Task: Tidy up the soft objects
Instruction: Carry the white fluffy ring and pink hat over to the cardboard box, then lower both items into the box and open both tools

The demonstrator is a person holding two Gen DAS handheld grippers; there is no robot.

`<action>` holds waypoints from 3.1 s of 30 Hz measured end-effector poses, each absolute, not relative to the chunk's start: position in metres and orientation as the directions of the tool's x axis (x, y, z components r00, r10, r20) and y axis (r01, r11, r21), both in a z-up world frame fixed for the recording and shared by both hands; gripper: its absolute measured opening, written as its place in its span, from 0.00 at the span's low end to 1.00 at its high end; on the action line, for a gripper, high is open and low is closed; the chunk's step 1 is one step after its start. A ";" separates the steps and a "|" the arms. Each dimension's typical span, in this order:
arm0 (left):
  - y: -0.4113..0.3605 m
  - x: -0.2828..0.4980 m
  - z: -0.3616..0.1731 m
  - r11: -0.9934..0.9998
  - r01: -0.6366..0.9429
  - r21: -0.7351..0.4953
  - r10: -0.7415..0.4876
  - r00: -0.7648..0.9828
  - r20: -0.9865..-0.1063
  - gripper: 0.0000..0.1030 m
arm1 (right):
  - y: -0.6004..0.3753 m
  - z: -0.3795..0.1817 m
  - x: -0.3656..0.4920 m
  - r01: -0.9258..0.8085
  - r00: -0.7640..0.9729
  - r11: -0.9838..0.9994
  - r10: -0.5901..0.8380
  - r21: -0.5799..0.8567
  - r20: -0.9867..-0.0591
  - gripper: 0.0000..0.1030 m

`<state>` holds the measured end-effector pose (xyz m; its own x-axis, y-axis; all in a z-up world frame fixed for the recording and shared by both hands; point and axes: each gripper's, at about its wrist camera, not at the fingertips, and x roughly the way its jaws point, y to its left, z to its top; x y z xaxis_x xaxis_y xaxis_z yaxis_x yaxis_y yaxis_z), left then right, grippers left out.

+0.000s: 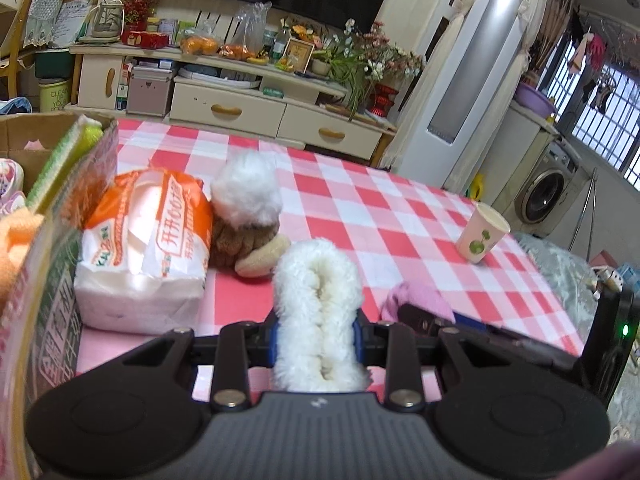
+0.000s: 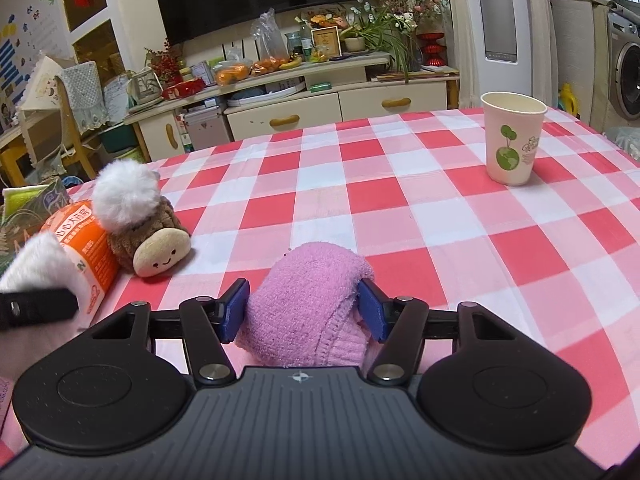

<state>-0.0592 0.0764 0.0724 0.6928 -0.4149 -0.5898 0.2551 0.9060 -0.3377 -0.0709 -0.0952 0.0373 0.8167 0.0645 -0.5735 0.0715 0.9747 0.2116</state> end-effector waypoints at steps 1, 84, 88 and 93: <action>0.078 -0.059 0.074 0.905 0.253 -0.341 -0.415 0.697 -0.585 0.29 | -0.095 0.038 -0.073 0.072 0.816 0.974 0.065 0.213 -0.574 0.70; 0.294 -0.073 0.102 0.890 -0.248 -0.383 -0.027 0.809 -0.587 0.55 | 0.103 0.149 -0.027 -0.341 0.852 0.922 0.385 0.181 -0.356 0.89; 0.295 -0.074 0.103 0.887 -0.258 -0.382 -0.015 0.812 -0.583 0.64 | 0.090 0.141 -0.040 -0.278 0.878 0.952 0.305 0.125 -0.370 0.96; 0.294 -0.074 0.105 0.888 -0.264 -0.378 0.000 0.820 -0.573 0.70 | 0.097 0.126 -0.046 -0.254 0.881 0.967 0.237 0.013 -0.411 0.96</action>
<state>-0.0742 0.2941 0.1052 0.8195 0.0001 -0.5730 -0.2641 0.8875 -0.3776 -0.0463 0.0971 0.1260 0.8805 0.2368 -0.4106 -0.2542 0.9671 0.0125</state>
